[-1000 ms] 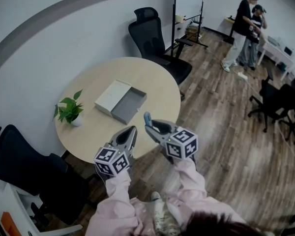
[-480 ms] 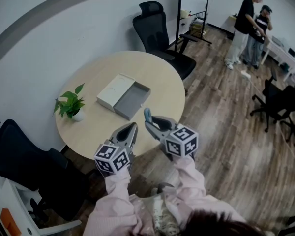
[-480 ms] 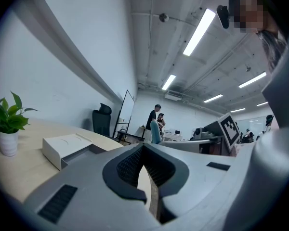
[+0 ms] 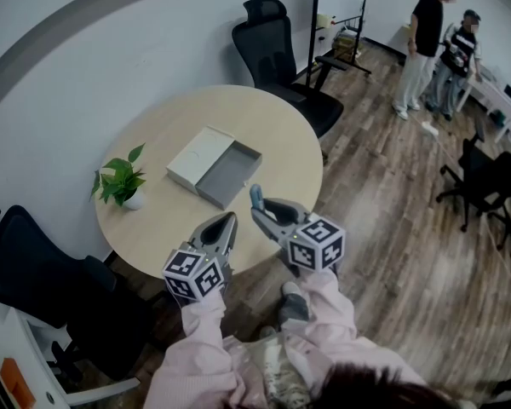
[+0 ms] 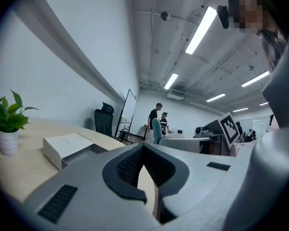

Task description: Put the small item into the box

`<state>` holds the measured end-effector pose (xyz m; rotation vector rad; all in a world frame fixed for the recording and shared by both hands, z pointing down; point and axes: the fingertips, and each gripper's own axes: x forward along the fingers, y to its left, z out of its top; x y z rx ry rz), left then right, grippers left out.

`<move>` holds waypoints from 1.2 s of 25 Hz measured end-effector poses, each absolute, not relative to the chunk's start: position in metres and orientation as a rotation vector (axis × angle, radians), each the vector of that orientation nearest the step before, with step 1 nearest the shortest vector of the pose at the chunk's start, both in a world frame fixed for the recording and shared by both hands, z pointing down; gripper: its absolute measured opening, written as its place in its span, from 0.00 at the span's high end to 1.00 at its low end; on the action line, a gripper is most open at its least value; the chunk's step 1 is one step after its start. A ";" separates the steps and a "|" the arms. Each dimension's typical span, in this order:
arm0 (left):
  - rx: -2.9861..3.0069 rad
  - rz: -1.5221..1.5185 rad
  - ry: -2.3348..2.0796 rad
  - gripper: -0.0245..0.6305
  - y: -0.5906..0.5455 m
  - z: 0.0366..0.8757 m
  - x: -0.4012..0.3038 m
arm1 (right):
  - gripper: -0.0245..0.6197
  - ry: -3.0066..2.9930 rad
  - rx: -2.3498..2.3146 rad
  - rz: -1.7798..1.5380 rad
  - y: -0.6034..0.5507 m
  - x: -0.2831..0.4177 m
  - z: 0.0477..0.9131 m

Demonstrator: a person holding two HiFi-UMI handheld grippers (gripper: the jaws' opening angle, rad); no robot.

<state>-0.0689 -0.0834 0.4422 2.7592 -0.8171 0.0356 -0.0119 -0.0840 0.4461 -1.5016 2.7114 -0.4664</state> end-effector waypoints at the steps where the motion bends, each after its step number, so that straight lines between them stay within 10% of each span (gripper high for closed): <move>1: 2.759 0.034 -0.824 0.95 -0.087 0.441 -0.067 | 0.75 2.716 -1.495 -0.464 -0.088 -0.011 0.445; 30: 2.639 0.013 -1.029 0.95 -0.183 0.453 -0.034 | 0.75 2.910 -1.290 -0.517 -0.194 0.015 0.461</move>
